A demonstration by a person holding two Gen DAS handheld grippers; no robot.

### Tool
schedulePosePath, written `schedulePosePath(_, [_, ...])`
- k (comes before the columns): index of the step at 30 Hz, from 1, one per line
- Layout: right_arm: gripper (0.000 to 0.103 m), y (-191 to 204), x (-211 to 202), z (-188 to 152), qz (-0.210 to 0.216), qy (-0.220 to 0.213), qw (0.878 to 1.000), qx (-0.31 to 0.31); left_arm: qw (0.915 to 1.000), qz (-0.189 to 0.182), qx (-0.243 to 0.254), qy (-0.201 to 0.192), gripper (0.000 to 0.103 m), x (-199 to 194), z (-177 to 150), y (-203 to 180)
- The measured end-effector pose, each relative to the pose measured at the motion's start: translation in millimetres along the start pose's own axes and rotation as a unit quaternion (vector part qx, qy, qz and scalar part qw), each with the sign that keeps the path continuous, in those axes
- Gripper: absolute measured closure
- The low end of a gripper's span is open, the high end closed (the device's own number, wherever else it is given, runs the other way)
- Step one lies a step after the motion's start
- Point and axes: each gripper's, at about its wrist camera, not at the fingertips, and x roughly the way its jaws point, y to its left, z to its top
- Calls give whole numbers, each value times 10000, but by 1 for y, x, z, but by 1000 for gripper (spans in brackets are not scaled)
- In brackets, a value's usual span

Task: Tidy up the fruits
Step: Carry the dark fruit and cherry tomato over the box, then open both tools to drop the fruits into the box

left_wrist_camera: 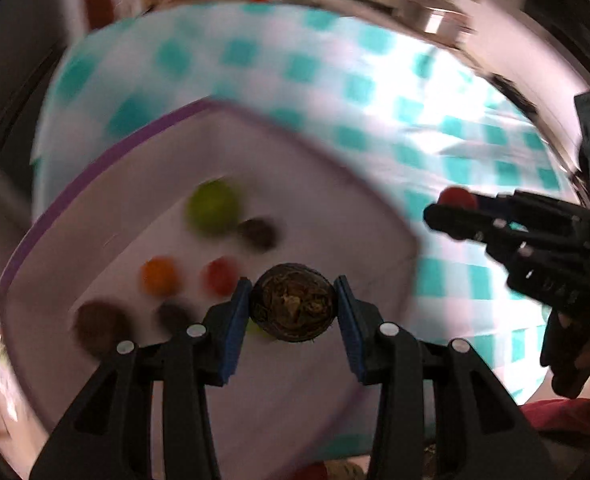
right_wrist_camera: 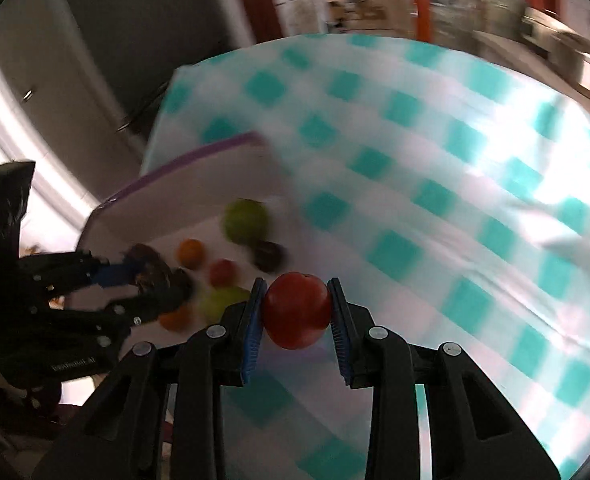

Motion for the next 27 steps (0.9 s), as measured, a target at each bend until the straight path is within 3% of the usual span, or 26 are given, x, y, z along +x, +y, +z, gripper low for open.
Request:
schedulePosePath(5, [72, 45, 54, 23, 74, 634, 9968, -491, 9969, 450, -547, 335, 61, 3, -13, 64])
schedulePosePath(9, [72, 75, 105, 29, -99, 1372, 9862, -923, 9914, 684, -735, 834, 60, 17, -25, 99])
schedulePosePath(16, [72, 98, 154, 26, -450, 2153, 9649, -1433, 9802, 957, -863, 1501, 60, 39, -40, 112])
schedulePosePath(20, [72, 105, 170, 29, -567, 2403, 9570, -1524, 9767, 1150, -599, 1712, 60, 49, -41, 108])
schedulePosePath(27, [71, 99, 170, 30, -551, 2514, 9581, -1256, 9732, 1388, -326, 1804, 57, 54, -36, 99])
